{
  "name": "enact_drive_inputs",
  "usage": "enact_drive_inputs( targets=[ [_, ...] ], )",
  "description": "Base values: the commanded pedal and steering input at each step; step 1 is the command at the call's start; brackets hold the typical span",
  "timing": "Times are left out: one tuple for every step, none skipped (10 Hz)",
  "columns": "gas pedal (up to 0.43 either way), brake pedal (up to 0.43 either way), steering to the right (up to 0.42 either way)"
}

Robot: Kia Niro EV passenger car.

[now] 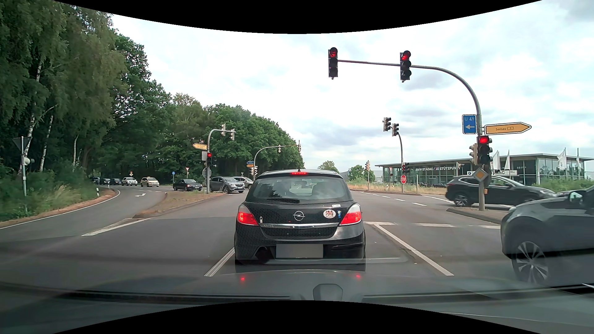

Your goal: Follow the waypoints while adhering to traffic rules and regulations

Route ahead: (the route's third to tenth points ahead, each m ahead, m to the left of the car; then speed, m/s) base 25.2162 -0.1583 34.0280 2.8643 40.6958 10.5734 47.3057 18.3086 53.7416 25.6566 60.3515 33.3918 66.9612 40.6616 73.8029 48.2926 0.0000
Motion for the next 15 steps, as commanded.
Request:
enact_drive_inputs(
  targets=[
    [0.0,0.226,-0.004],
    [0.0,0.226,-0.004],
    [0.0,0.226,-0.004],
    [0.0,0.226,-0.004],
    [0.0,0.226,-0.004],
    [0.0,0.232,-0.004],
    [0.0,0.232,-0.004],
    [0.0,0.226,-0.004],
    [0.0,0.232,-0.004],
    [0.0,0.232,-0.004],
    [0.0,0.226,-0.004],
    [0.0,0.232,-0.004],
    [0.0,0.232,-0.004],
    [0.0,0.232,-0.004],
    [0.0,0.232,-0.004]
  ],
)
